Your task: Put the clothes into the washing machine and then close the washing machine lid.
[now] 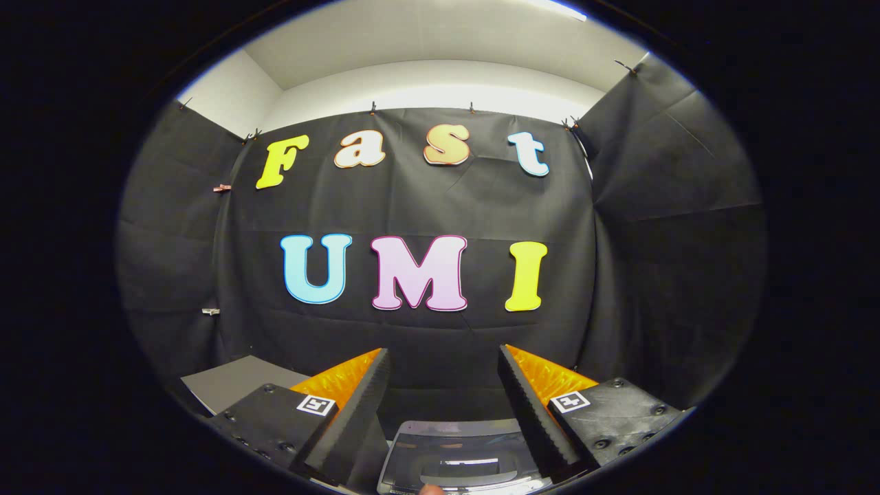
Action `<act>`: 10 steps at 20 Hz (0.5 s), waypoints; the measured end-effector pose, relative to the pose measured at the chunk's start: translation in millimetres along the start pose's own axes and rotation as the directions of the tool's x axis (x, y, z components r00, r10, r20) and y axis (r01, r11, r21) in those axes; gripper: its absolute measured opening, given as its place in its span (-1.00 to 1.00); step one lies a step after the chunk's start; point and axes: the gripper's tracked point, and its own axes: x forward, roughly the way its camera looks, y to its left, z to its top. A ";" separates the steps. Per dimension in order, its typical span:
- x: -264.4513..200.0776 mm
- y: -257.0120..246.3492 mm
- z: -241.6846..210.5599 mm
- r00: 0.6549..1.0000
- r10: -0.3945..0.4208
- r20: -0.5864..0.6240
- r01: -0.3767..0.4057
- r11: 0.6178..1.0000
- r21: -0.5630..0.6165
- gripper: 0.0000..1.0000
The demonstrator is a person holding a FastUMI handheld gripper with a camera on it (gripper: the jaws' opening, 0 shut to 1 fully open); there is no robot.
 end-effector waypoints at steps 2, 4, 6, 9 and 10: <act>-0.7 5.5 0.4 1.000 -0.006 -0.001 0.006 1.000 -0.002 0.95; -0.5 10.9 -0.8 1.000 -0.003 -0.002 0.003 1.000 -0.001 0.95; 0.5 10.8 -2.4 1.000 -0.009 -0.003 0.009 1.000 -0.007 0.95; 1.6 12.3 -4.1 1.000 -0.015 -0.007 0.015 1.000 0.003 0.95; 1.6 11.2 -5.3 1.000 -0.018 -0.006 0.018 1.000 0.003 0.95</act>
